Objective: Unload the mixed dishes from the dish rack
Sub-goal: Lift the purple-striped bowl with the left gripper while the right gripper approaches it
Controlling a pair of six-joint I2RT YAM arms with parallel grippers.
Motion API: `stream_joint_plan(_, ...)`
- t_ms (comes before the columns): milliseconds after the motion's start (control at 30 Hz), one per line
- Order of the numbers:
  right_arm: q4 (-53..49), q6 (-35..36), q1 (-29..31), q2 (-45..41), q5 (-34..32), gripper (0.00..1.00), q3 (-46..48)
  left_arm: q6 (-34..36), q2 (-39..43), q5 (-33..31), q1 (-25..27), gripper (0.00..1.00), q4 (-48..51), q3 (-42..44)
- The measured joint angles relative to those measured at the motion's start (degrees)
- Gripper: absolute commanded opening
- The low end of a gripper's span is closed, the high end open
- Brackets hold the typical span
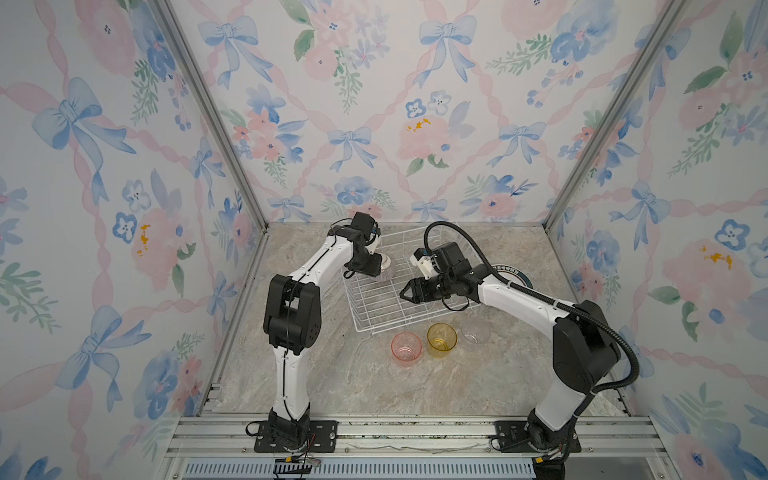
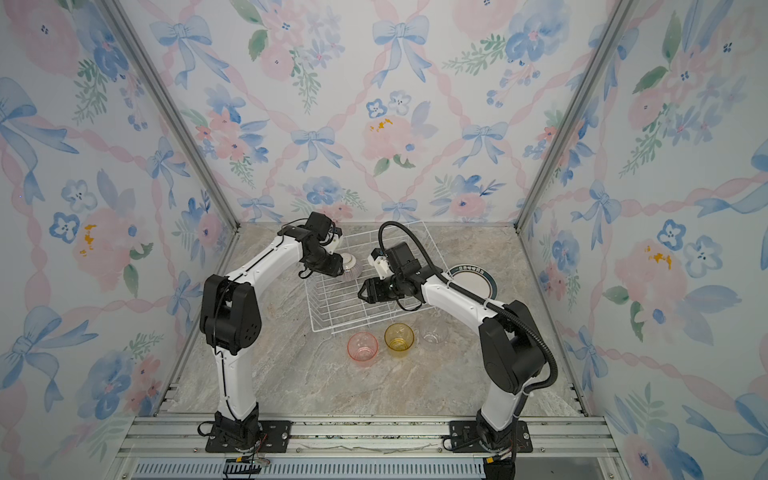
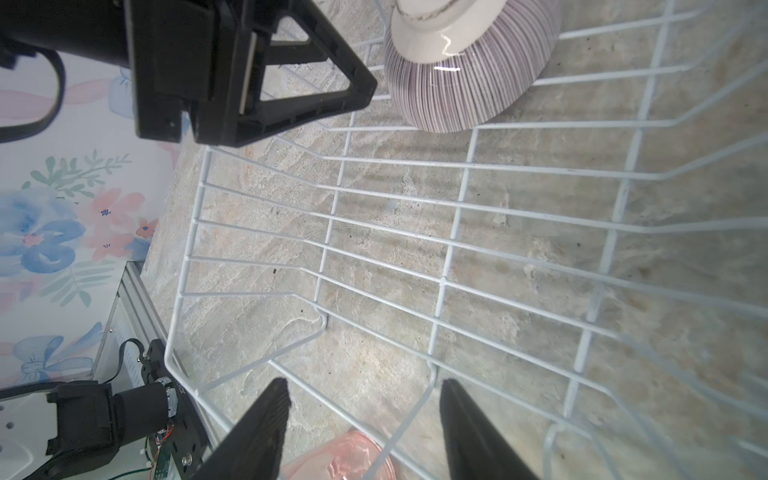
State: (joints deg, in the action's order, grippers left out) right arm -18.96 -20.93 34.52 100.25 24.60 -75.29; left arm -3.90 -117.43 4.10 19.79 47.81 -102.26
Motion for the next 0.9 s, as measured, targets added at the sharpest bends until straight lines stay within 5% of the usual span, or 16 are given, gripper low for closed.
stream_joint_plan(167, 1.31, -0.98, -0.81, -1.18, -1.88, 0.61, 0.33, -0.09, -0.02, -1.57, 1.27, 0.82, 0.07, -1.97)
stream_joint_plan(467, 2.10, -0.98, -1.60, -3.91, -3.87, 0.61, 0.52, -1.53, -4.85, -2.84, 2.60, 0.64, -1.44, -10.99)
stream_joint_plan(900, 2.10, -0.92, -4.15, -4.96, -4.26, 0.62, 1.01, -1.70, -9.92, -5.84, 2.97, 0.66, -1.44, -13.57)
